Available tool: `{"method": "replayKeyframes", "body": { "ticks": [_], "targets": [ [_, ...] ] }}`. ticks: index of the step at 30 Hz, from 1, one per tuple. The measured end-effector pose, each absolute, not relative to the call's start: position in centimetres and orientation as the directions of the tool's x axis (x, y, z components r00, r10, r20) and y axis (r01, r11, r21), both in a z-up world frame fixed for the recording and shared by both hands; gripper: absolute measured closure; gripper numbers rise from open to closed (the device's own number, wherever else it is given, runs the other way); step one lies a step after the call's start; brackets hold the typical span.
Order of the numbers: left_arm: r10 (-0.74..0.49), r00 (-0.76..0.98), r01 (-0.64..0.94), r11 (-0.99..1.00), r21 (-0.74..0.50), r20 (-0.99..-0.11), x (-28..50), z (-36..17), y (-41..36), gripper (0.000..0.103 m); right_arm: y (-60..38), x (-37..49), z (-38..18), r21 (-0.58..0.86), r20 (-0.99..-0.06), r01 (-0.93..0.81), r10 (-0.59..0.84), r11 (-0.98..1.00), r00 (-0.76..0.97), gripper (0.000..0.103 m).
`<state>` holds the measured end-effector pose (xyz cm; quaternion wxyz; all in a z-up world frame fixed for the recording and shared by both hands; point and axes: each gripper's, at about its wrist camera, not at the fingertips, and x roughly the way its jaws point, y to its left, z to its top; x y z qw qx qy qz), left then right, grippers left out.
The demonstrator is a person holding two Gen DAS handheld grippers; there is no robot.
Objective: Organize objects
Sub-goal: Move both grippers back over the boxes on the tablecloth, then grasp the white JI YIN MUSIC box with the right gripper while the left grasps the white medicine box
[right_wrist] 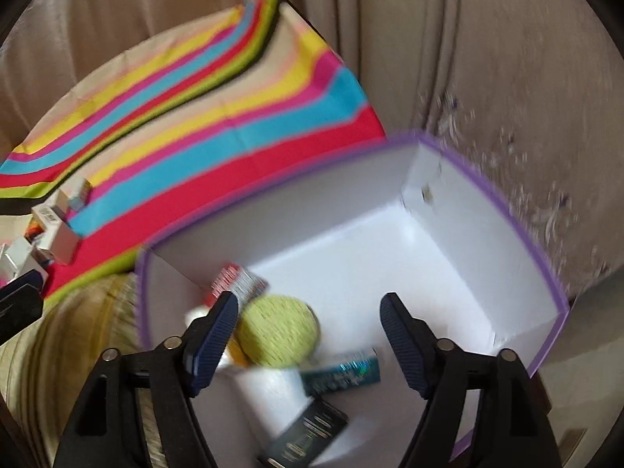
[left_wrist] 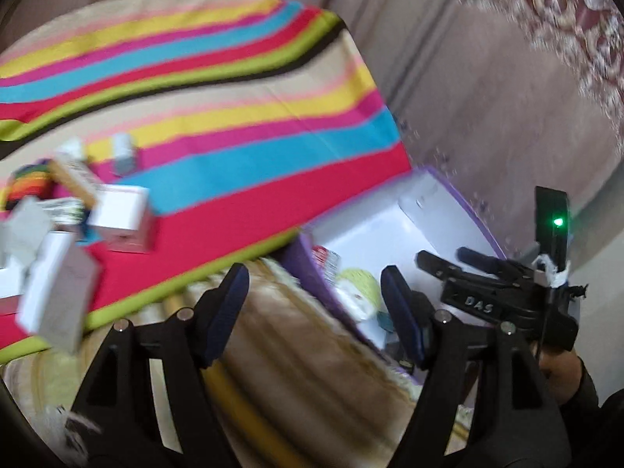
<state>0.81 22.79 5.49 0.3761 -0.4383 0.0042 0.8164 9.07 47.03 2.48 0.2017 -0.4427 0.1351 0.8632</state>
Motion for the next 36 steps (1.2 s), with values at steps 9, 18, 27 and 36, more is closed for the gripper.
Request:
{"method": "replayKeyframes", "body": {
  "ticks": [9, 18, 27, 36],
  "targets": [
    [0.507, -0.564, -0.499, -0.838, -0.219, -0.652, 0.7, 7.4, 13.6, 0.027, 40.3, 6.2, 6.8, 0.007, -0.682, -0.293, 0.210, -0.956, -0.700, 0.016],
    [0.361, -0.706, -0.331, -0.929, -0.167, -0.609, 0.4, 7.1, 6.1, 0.018, 34.6, 3.4, 6.5, 0.081, -0.718, -0.114, 0.021, -0.990, -0.696, 0.016],
    [0.279, -0.745, -0.187, -0.959, -0.212, -0.606, -2.1, 5.7, 0.9, 0.018, 30.7, 0.4, 5.0, 0.100, -0.769, -0.092, -0.018, -0.991, -0.639, 0.016],
    [0.293, -0.712, -0.198, -0.956, -0.217, -0.638, -6.0, 4.5, 0.3, 0.018, 29.5, -2.8, 4.5, 0.154, -0.771, -0.126, -0.040, -0.980, -0.636, 0.016]
  ]
}}
